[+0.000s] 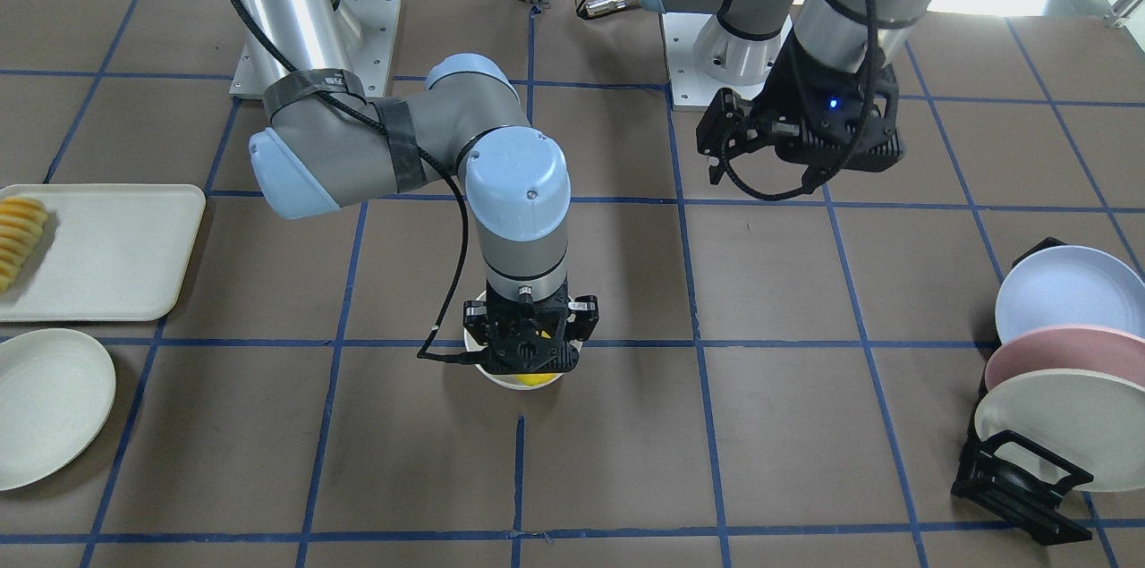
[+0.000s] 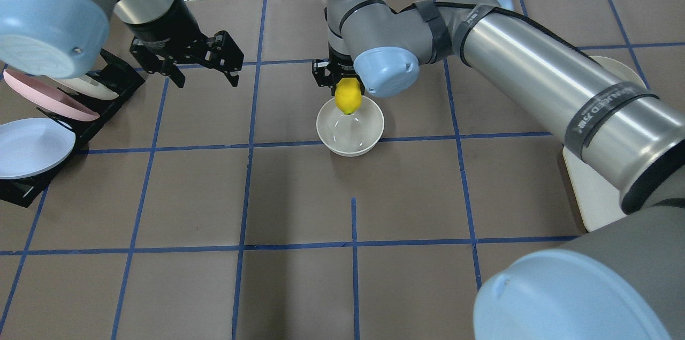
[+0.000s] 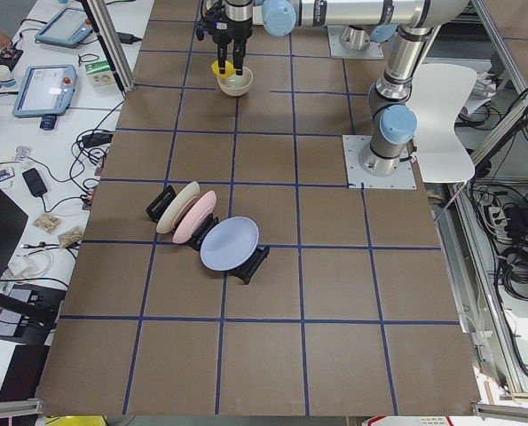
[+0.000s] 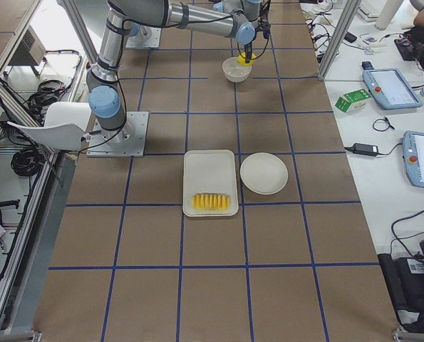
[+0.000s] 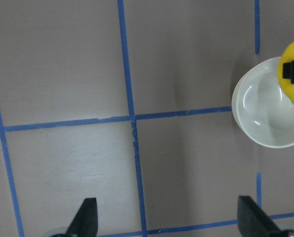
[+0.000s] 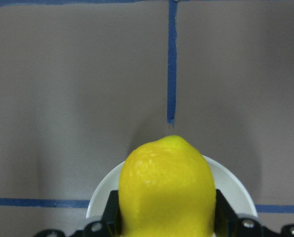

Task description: Place bowl and put lemon in it

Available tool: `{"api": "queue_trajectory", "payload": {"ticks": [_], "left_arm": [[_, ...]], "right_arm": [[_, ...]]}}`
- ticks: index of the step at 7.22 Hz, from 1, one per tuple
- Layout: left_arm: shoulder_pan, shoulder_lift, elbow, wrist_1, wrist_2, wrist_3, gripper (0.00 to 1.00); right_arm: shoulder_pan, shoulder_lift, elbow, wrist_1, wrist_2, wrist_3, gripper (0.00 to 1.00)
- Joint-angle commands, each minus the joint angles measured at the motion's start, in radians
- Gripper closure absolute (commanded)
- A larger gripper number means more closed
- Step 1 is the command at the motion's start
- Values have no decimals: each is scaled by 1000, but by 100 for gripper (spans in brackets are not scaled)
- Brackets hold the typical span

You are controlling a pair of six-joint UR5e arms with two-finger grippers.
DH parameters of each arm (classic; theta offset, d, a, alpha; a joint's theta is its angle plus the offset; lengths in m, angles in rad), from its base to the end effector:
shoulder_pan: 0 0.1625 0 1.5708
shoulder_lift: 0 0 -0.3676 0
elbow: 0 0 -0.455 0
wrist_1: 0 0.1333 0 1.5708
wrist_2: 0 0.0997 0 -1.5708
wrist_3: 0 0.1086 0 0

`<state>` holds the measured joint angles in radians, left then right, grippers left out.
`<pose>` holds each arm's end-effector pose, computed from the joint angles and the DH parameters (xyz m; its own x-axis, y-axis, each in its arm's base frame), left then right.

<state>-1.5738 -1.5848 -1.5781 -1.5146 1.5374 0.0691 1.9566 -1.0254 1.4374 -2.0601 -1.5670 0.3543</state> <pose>-0.1386 -0.5631 0.4154 -0.9968 0.0732 0.0309 0.0720 0.9967 -0.0371 0.3931 -0.6125 0.1940 -0.9990 -0.0327 -0.0303 -0.0305 0.9970 -0.0711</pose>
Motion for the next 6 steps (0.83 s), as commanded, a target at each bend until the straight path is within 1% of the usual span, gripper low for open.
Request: {"api": "queue_trajectory", "payload": {"ticks": [1,2,3,4,5,6], "left_arm": [[8,36,-10,-13,7,-5,0],[9,29,-7,-6,0,-6,0],[14,31,-5,-6,-3,-2,0],[9,40,-10,-16,16,5,0],[12,34,3,-15,12,-8,0],[17,19,19,-13,10,-6,0]], "right_arm": [[27,-18,96,-18,-60,3,68],[24,-30,133,-81,-59,-6,68],[24,-27,138,-98,-51,-6,66],[24,-27,140,-98,-54,-3,40],[24,-25,140,-94,-60,-5,0],[22,-36,132,-92,-62,-5,0]]}}
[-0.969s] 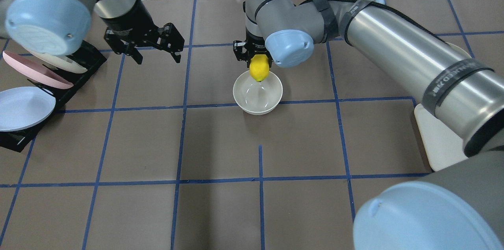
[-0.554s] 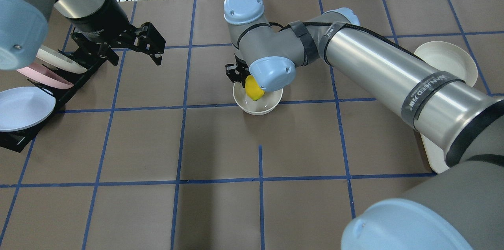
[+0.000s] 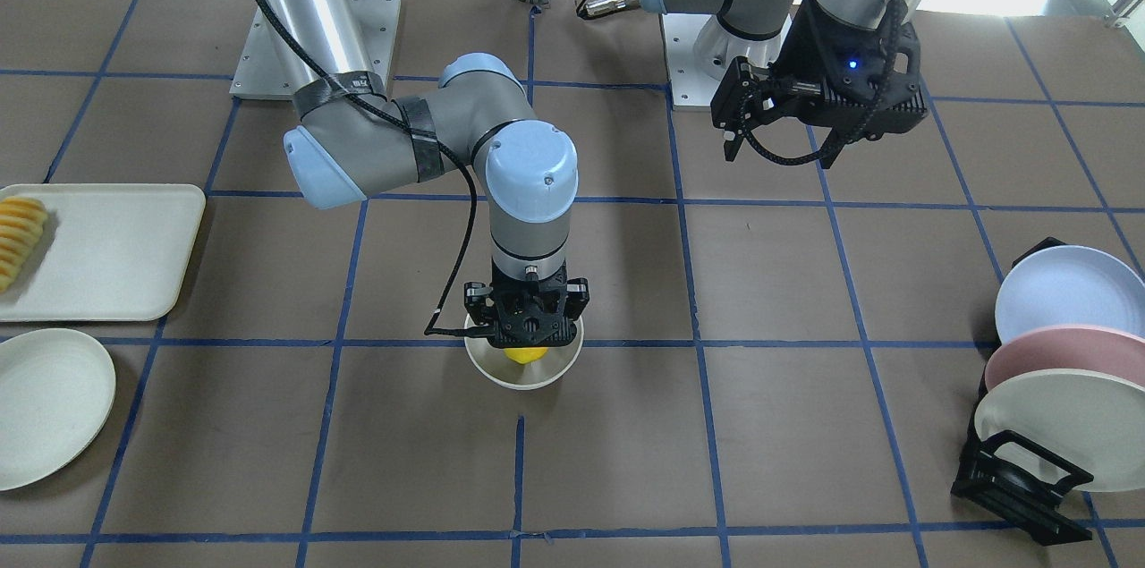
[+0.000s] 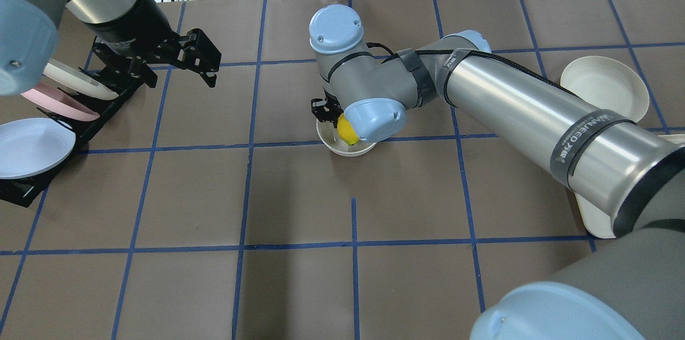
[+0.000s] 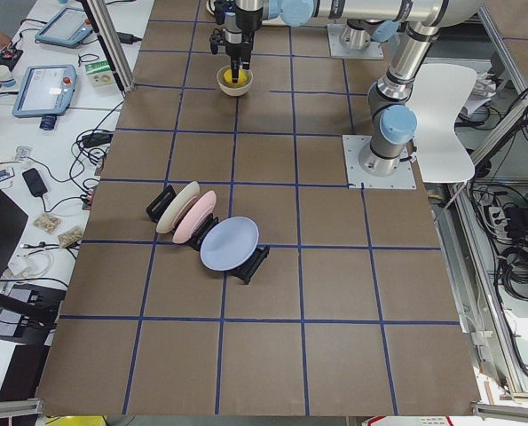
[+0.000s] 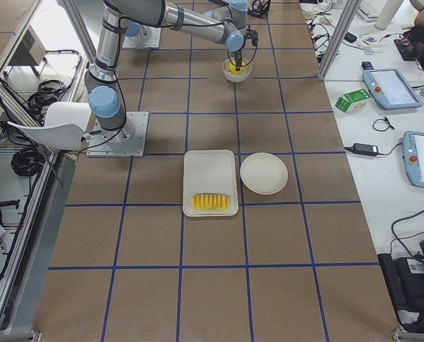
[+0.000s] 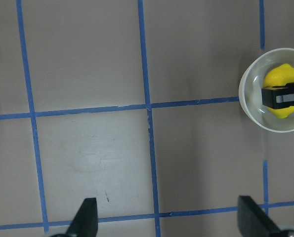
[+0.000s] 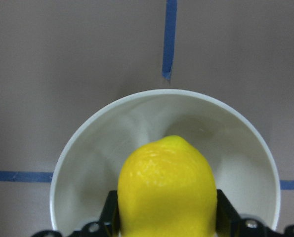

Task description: Place bowl and put lemon in it

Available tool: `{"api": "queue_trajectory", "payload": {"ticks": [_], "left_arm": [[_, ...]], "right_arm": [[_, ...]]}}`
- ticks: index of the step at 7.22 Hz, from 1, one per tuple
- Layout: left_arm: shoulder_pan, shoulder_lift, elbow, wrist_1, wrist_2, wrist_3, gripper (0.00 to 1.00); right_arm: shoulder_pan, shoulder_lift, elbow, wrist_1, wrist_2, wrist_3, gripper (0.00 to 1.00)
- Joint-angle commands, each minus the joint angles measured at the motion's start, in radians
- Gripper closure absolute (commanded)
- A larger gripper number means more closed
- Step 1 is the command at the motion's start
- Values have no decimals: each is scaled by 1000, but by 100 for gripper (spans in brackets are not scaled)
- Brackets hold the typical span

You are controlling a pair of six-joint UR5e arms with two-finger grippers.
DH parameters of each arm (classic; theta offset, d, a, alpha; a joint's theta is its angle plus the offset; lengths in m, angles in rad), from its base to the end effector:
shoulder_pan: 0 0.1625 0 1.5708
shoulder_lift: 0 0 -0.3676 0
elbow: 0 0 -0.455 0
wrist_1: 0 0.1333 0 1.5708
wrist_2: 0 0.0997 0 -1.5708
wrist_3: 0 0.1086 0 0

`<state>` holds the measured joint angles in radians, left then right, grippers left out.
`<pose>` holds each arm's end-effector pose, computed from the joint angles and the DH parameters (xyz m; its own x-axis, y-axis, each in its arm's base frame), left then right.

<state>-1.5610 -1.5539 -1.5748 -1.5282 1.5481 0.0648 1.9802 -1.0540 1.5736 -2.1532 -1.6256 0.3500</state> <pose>-0.1303 -0.5556 0.4330 -0.9982 0.0561 0.0190 0.0550 0.9969 -0.0568 0.3887 -0.5758 0.1542 -0.9980 -0.0565 0.0298 -0.0586 0.9953 -0.0777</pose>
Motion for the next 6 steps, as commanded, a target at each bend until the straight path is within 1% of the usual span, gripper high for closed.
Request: {"api": "queue_trajectory", "payload": {"ticks": [1,2,3,4,5,6], "left_arm": [[34,-17,39,-4,-5,12,0],[73,-28,56,-27,-16,12,0],[73,-31,59,-30,-14,12,0],[73,-37,67,-30,-13,10,0],[73,-54,112,-87,-5,10,0],[70,-80,158,-139,-11,6,0]], "right_arm": [[-15,-59,-32,3,12,-2,0],[-36,-120,-46,53,9,-6,0],[-76,-194,-59,167,9,-14,0],[-128,-264,-63,256,9,-38,0],[-185,-343,-76,327,9,-45,0],[-249,-387,-87,360,10,-45,0]]}}
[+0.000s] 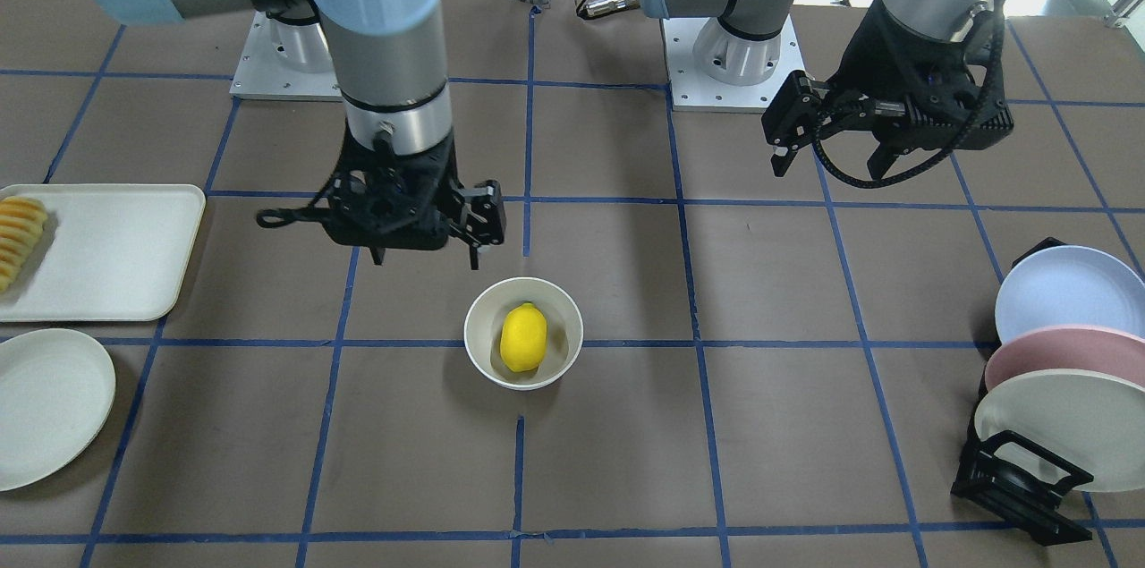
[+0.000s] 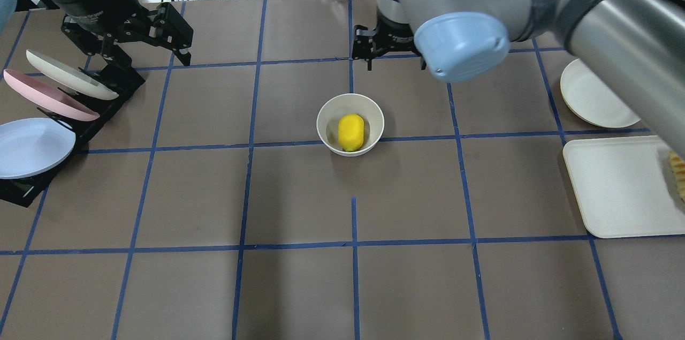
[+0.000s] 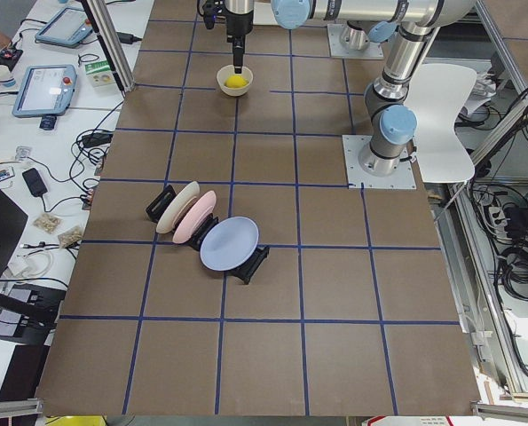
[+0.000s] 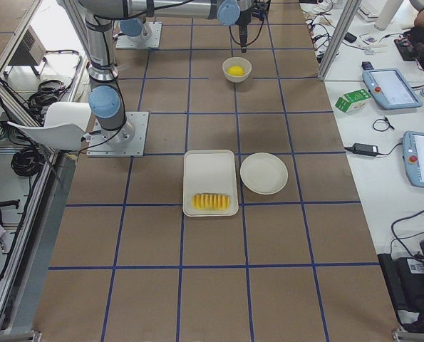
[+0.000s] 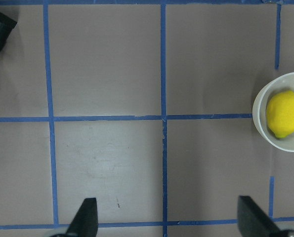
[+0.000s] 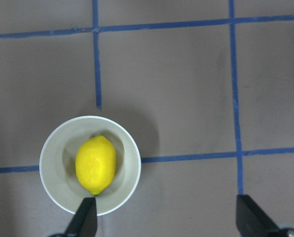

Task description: Place bowl and put lemon in it

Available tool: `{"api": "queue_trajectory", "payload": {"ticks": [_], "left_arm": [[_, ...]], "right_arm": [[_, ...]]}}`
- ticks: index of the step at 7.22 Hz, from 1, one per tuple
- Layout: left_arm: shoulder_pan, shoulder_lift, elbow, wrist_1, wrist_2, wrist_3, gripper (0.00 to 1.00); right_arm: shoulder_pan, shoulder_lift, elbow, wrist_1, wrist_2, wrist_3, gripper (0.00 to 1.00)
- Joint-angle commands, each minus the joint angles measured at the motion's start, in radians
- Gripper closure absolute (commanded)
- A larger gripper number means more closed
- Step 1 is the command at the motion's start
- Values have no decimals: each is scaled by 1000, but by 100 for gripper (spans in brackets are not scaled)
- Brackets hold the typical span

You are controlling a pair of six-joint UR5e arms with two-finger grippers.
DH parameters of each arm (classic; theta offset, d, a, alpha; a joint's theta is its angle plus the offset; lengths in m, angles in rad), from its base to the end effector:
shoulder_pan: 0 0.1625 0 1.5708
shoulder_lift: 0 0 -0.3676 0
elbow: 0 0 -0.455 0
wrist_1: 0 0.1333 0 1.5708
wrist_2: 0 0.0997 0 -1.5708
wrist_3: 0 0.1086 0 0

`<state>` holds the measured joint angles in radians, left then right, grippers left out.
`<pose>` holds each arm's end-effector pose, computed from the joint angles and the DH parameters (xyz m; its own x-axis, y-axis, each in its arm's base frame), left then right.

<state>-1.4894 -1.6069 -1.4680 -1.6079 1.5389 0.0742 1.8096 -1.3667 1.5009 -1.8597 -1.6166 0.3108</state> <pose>-0.0900 -0.5794 0.4546 -0.9995 -0.0063 0.0296 -0.0072 0.9995 -0.0319 0.2762 -0.5921 0.3698 -0.9972 0.0752 -0.0040 0.0748 0.9842 -0.1605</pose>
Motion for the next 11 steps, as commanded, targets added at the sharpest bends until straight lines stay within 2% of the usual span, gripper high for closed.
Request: {"api": "queue_trajectory", "payload": {"ticks": [1,3,5,6,7,8,10,11], "left_arm": [[-17,-50,67,-58,-5,-16,0],[-98,-48,40,-46,24,-11,0],[-69,-36,37,-44,-15,-11,0],[-69,-25,22,-41,-8,-2,0],[-69,-24,25,-41,-5,-1,0],[-69,-30,28,-35,-5,-1,0],[-71,-28,23,-35,-5,-5,0],[-69,-25,23,-35,-3,-5,0]], "right_arm": [[-98,-93,-18,101,-8,-1,0],[-104,-155,-15,256,0,10,0],[-134,-146,-14,249,33,2,0],[-197,-147,-15,252,41,-65,0],[-255,-149,-5,255,117,-199,0],[-265,-155,-20,255,119,-222,0],[-263,-160,-16,258,48,-216,0],[-262,-158,-15,260,49,-217,0]]}}
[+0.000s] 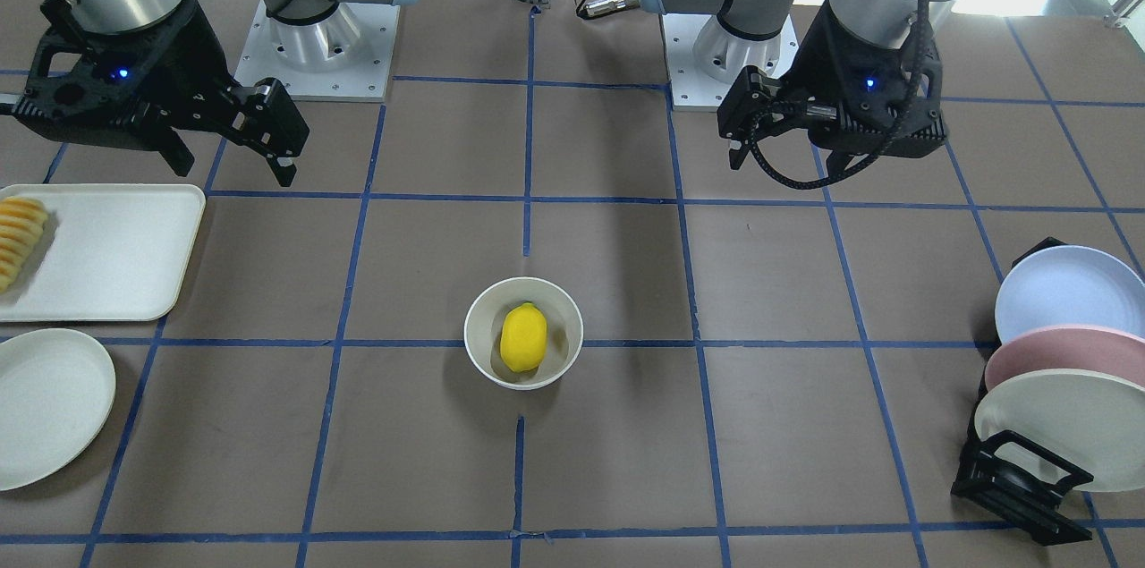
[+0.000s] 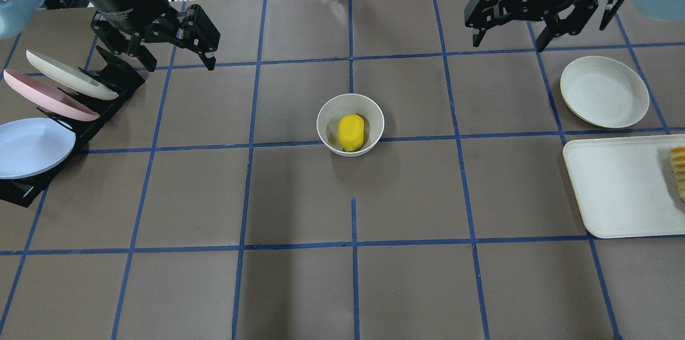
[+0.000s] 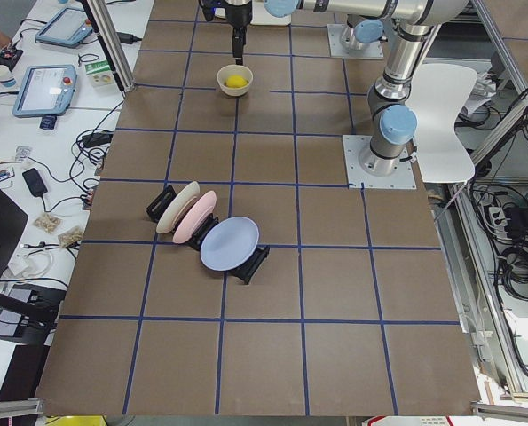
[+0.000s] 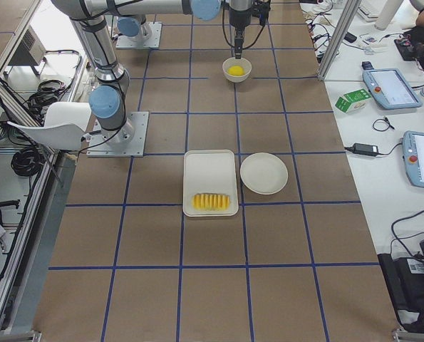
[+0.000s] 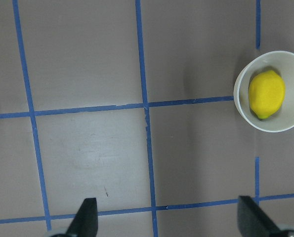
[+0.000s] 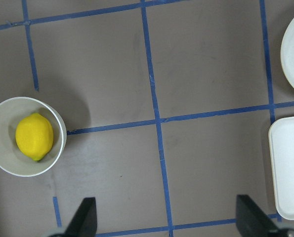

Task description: Place bowl and put lemon in it

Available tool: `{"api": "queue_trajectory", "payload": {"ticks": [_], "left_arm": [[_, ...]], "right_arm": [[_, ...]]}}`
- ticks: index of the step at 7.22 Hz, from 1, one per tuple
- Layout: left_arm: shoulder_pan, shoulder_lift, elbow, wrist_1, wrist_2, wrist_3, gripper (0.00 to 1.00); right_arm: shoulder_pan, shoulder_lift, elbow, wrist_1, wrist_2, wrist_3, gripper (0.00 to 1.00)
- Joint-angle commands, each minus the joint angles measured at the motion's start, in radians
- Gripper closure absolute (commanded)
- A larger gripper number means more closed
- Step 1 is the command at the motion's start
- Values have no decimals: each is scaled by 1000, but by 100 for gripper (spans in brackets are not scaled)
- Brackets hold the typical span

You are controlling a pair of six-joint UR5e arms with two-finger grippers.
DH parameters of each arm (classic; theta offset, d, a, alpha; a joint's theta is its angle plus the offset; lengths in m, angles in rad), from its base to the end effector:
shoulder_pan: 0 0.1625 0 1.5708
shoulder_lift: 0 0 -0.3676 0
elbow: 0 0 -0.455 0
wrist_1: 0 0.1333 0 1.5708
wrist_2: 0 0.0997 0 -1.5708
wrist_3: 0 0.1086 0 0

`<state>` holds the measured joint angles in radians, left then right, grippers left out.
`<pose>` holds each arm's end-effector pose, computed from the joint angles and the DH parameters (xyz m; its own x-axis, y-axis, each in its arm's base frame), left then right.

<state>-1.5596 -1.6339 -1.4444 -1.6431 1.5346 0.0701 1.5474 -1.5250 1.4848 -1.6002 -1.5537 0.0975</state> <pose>-0.1308 -0.5775 0.4487 -0.9976 0.0585 0.0367 0.0588 0.9982 0.0065 0.1216 -0.5815 0.4466 -0.9926 0.1192 -0.0237 0.1205 0.9904 -0.0676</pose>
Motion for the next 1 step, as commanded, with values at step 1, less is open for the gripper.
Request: {"api": "queue_trajectory", "payload": {"ticks": [1], "left_arm": [[0,-1,-1,2,-1,-3,0]], "right_arm": [[0,2,3,-1,-12,-4,0]]}}
